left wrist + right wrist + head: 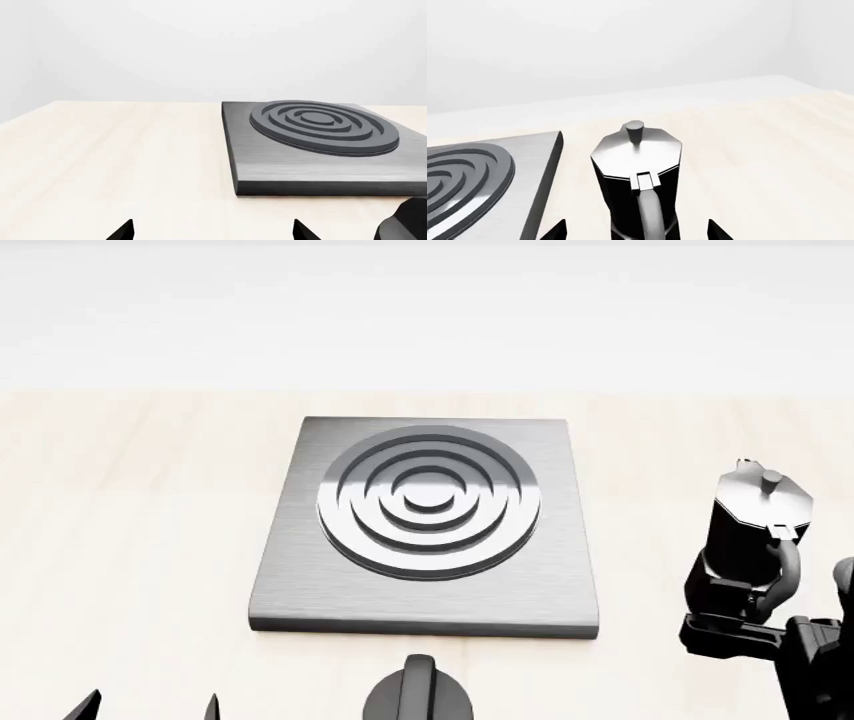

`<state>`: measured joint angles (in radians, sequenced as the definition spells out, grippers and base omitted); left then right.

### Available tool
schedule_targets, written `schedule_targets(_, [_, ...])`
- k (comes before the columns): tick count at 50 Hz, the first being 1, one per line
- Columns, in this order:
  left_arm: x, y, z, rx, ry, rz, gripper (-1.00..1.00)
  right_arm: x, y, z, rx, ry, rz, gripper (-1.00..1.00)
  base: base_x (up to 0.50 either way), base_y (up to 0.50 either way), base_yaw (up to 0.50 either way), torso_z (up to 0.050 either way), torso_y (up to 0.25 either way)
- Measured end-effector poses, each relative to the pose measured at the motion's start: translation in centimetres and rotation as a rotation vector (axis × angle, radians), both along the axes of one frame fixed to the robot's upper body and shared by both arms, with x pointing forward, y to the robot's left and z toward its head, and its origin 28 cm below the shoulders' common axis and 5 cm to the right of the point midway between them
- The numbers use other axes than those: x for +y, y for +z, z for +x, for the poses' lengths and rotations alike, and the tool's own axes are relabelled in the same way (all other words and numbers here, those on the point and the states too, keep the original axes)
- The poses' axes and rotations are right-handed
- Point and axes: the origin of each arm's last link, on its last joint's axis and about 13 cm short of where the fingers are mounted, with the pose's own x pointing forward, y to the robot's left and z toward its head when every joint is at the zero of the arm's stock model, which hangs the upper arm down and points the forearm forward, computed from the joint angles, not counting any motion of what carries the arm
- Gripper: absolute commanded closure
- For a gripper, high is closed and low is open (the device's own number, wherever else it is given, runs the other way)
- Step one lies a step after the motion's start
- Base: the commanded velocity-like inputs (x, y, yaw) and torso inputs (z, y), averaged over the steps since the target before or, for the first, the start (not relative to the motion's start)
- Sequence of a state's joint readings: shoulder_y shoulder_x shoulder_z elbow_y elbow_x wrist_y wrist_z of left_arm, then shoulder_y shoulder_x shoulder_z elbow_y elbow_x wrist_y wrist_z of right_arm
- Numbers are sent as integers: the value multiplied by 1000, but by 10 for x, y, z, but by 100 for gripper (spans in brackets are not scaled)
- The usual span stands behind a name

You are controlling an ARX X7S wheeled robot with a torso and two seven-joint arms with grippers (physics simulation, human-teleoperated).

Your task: Put the moka pot on the stove.

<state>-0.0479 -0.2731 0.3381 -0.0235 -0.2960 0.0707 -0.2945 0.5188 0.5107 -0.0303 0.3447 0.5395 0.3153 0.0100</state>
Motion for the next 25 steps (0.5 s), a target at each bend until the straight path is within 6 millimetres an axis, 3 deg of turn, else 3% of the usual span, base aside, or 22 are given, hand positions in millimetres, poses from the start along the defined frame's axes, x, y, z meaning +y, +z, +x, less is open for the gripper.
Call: schedule_targets(25, [0, 0, 0, 0, -1, 0, -100, -9, -8, 10, 16, 23, 31, -100, 0, 0, 0, 0, 0])
